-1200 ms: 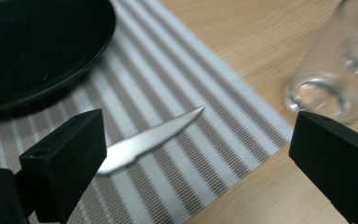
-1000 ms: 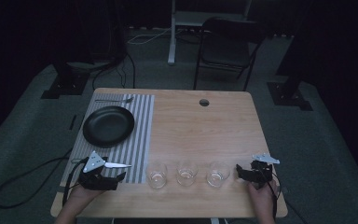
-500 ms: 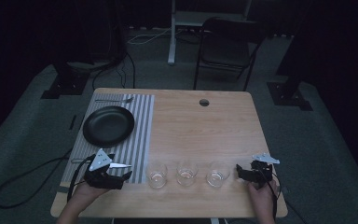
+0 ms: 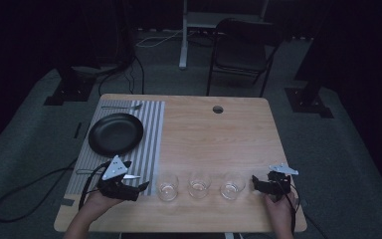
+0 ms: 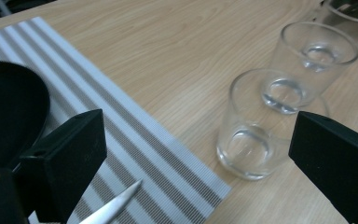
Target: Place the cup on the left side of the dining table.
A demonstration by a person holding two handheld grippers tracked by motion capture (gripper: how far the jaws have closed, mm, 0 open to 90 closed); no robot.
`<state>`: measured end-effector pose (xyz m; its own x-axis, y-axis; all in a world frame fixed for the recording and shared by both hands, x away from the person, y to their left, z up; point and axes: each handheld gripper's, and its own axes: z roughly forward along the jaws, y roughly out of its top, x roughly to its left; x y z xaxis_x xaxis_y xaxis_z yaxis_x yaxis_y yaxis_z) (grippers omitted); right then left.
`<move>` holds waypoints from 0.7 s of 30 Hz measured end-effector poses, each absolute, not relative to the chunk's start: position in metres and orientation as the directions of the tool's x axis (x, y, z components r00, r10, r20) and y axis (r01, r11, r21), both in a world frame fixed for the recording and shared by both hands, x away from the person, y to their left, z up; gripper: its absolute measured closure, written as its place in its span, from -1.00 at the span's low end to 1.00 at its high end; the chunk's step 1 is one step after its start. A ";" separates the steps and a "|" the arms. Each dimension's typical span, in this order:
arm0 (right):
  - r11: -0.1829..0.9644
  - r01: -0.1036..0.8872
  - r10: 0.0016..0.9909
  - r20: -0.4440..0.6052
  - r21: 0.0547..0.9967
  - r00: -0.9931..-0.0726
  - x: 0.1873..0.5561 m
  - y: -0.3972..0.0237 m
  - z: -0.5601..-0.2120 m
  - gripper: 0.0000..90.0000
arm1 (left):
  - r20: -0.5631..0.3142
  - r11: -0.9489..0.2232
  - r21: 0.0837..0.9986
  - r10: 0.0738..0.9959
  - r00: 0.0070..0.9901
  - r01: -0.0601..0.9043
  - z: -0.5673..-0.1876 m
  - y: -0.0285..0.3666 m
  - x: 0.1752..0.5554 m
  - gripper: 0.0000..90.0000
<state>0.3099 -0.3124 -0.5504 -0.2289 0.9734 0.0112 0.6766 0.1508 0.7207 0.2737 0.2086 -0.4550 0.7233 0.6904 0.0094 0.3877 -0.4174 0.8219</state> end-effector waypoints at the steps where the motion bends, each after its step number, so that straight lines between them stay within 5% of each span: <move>1: 0.150 0.676 0.973 0.012 0.721 -0.229 0.310 -0.312 -0.551 -0.74 | 0.007 -0.421 0.820 0.685 0.729 0.388 -0.454 0.207 0.274 -0.90; 21: 0.150 0.676 0.973 0.012 0.721 -0.229 0.310 -0.312 -0.550 -0.74 | 0.018 -0.493 0.803 0.583 0.813 0.336 -0.442 0.161 0.278 -0.90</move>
